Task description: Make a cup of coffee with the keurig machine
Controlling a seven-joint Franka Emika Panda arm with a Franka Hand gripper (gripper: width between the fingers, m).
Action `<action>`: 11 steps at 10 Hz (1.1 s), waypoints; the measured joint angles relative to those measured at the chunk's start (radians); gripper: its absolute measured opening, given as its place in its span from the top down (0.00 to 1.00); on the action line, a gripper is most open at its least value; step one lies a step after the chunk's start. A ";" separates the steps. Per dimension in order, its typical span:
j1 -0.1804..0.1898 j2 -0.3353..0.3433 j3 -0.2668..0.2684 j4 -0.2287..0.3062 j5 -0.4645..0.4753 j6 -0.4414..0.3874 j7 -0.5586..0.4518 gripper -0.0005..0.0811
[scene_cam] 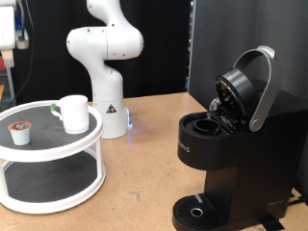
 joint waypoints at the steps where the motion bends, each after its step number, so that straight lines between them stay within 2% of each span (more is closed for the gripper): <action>1: -0.004 0.000 0.000 -0.034 -0.006 0.040 0.005 0.00; 7: -0.044 0.036 -0.015 -0.187 -0.049 0.283 0.034 0.00; 11: -0.060 0.097 -0.025 -0.236 -0.072 0.400 0.043 0.00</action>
